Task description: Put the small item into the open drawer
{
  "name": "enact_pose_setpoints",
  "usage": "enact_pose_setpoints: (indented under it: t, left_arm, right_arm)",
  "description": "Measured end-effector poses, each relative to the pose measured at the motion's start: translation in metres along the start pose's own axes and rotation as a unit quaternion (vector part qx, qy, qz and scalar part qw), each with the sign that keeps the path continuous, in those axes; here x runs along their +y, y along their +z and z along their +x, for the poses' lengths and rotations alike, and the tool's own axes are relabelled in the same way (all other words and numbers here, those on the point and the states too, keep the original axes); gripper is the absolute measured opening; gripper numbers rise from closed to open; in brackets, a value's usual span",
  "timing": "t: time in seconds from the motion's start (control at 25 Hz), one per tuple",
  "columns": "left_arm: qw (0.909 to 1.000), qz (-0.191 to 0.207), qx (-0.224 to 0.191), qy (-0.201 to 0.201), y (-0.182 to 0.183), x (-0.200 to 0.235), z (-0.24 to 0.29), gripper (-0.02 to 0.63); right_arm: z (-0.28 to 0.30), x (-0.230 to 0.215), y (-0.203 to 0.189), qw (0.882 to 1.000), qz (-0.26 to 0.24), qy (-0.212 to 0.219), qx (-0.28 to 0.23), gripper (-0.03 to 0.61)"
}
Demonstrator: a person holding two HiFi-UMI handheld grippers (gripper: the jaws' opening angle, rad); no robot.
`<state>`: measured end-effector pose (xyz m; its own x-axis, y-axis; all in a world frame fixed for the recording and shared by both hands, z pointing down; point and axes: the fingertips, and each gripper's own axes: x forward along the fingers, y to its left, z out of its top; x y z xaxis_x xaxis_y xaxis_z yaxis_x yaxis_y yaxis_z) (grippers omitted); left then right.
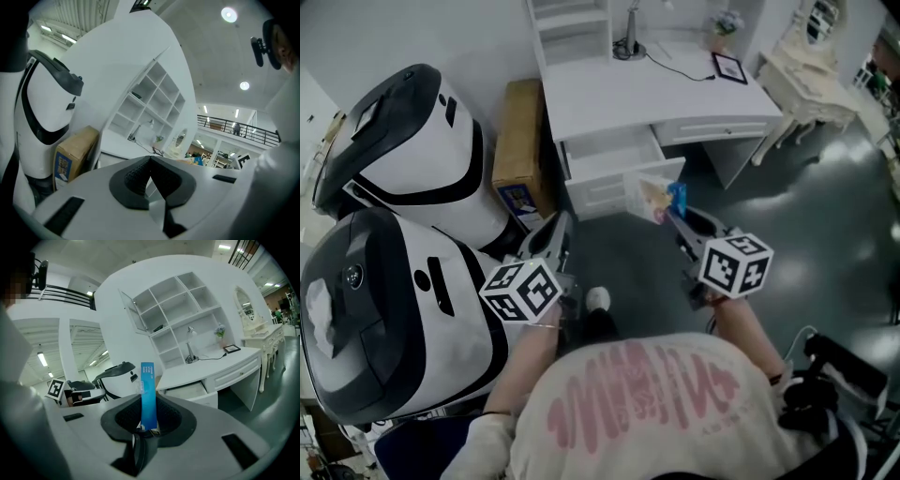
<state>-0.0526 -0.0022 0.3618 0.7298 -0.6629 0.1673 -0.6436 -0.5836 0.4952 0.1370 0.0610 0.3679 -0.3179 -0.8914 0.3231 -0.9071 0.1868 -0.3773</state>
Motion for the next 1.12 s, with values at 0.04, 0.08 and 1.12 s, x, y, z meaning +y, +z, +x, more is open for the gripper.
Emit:
enact_pose_setpoints:
  t: [0.04, 0.08, 1.12]
  left_arm:
    - [1.0000, -0.001, 0.001, -0.005, 0.009, 0.007, 0.011, 0.029]
    - [1.0000, 0.001, 0.003, -0.009, 0.018, 0.014, 0.022, 0.031]
    - [0.9973, 0.040, 0.011, -0.060, 0.130, 0.135, 0.174, 0.031]
  right_arm:
    - [0.013, -0.003, 0.007, 1.000, 0.002, -0.001, -0.002, 0.086]
    - [0.025, -0.007, 0.015, 1.000, 0.005, -0.003, -0.004, 0.086]
    - [0.225, -0.034, 0.102, 1.000, -0.007, -0.006, 0.003, 0.086]
